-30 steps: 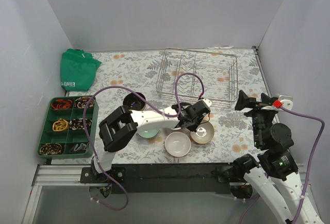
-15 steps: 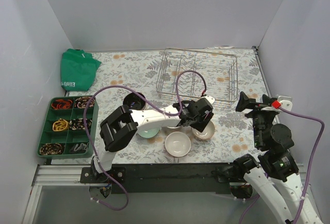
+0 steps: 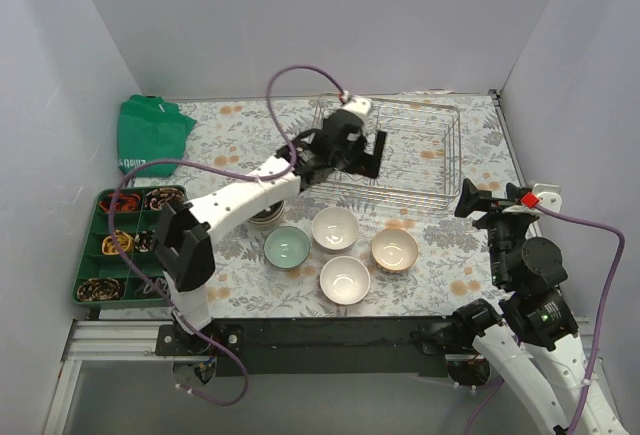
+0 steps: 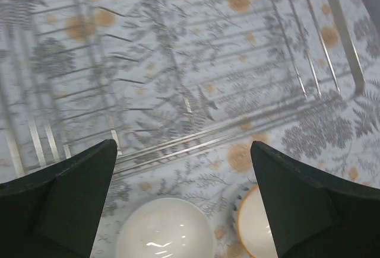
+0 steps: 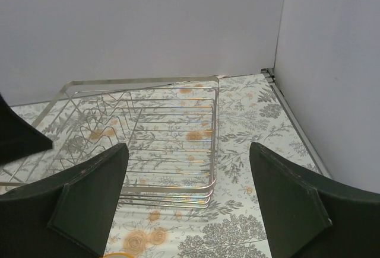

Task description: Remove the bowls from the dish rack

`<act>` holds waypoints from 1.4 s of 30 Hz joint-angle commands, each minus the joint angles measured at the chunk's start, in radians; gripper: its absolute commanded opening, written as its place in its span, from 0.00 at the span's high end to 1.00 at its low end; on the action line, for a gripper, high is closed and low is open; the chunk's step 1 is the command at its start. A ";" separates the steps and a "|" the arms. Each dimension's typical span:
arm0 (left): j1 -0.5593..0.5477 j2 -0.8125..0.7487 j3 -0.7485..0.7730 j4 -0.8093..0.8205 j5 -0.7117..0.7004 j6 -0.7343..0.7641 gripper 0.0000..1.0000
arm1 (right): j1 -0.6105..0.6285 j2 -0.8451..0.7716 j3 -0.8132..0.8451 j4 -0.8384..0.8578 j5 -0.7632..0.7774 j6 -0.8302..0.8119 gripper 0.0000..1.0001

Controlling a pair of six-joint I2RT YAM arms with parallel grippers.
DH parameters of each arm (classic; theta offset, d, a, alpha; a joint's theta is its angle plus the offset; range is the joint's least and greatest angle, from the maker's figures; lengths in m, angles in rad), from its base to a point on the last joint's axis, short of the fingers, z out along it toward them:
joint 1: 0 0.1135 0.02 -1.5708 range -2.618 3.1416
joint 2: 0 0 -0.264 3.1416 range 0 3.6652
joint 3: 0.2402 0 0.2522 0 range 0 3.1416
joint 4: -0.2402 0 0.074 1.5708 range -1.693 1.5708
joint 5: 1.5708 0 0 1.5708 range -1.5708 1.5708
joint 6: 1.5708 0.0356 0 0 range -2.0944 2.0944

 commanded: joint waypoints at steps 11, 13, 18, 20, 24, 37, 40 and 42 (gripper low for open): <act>0.484 -0.780 -0.441 0.012 -0.117 -0.080 0.02 | 0.000 -0.012 0.010 0.010 0.042 -0.083 0.09; 0.486 -0.878 -0.493 0.005 -0.192 -0.072 0.02 | -0.001 -0.027 0.009 -0.002 0.053 -0.092 0.09; 0.486 -1.197 -0.652 -0.022 -0.260 -0.035 0.02 | 0.000 -0.107 -0.002 -0.039 0.078 -0.109 0.09; 0.486 -1.329 -0.703 -0.018 -0.260 -0.017 0.02 | 0.000 -0.145 -0.010 -0.065 0.085 -0.108 0.09; 0.487 -1.504 -0.793 -0.031 -0.268 -0.023 0.02 | 0.000 -0.216 -0.031 -0.105 0.098 -0.108 0.09; 0.486 -1.751 -0.889 -0.047 -0.254 -0.046 0.02 | 0.000 -0.429 -0.151 -0.156 0.116 -0.103 0.09; 0.486 -1.771 -0.919 -0.036 -0.254 -0.064 0.02 | 0.000 -0.460 -0.169 -0.157 0.118 -0.092 0.09; 0.486 -1.788 -0.947 -0.025 -0.251 -0.075 0.02 | 0.000 -0.460 -0.179 -0.159 0.121 -0.088 0.09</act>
